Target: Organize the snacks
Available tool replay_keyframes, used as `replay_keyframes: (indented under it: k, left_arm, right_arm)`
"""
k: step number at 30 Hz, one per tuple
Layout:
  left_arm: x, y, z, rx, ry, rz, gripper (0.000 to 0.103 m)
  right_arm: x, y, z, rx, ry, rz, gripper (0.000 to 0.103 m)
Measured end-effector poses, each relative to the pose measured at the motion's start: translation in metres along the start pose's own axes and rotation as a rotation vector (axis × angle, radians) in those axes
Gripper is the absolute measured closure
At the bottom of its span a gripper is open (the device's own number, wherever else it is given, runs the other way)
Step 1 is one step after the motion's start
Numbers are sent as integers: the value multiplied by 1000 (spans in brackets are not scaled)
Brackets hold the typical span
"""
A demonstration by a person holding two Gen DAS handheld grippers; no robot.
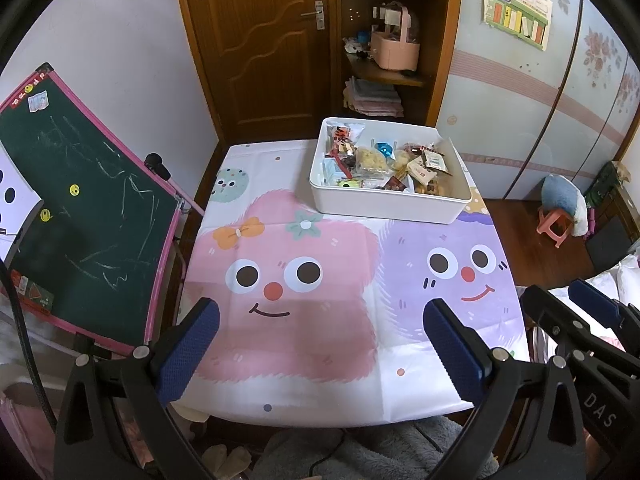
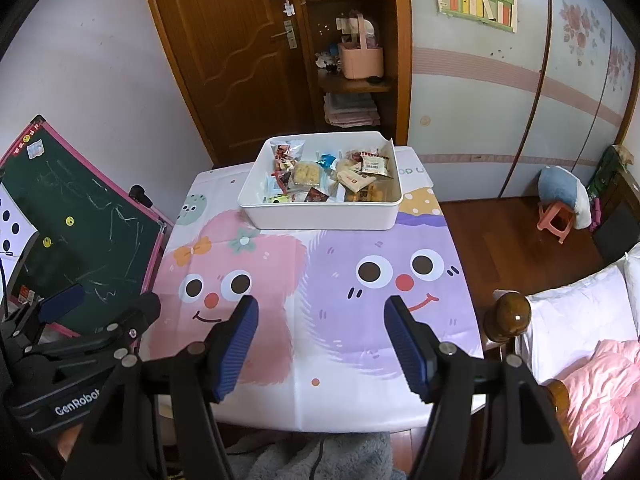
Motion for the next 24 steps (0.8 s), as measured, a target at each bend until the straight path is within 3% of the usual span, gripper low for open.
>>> replay_keyframes:
  k: [24]
  left_arm:
    - [1,-2,0,2,6,0,2]
  right_arm:
    - [1,-3,0,-3,6,1,37]
Point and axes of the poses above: each gripper's, at about its wrist camera, not at the fingertips, and x roughly against the way its jaws point, y to its left, z to its underside, the point moved 2 cm from there along -x, roughly the way its jaws point, and after that the axes turned 10 degrees about -z, right-handed, at the moved point
